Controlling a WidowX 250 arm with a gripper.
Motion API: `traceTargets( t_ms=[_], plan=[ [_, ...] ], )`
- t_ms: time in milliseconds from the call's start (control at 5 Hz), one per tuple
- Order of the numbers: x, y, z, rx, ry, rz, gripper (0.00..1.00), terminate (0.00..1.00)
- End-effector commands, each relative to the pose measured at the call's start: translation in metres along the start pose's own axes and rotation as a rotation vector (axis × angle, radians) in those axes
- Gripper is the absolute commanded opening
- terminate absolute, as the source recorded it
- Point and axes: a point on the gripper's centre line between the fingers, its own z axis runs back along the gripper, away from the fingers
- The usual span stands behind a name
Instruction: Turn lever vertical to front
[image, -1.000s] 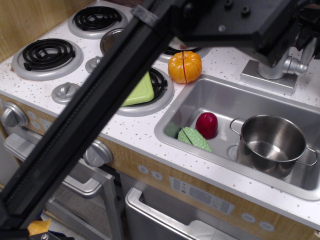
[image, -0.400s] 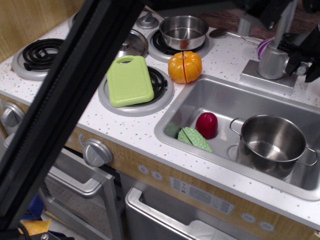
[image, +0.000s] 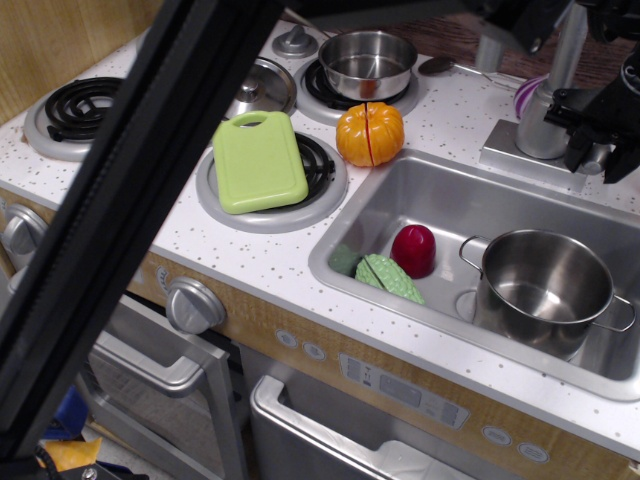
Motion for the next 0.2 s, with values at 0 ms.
traceTargets(
  t_ms=[0],
  plan=[
    [0.0131,0.0048,0.0221,-0.015,-0.071,-0.004,1.0,1.0]
  ],
)
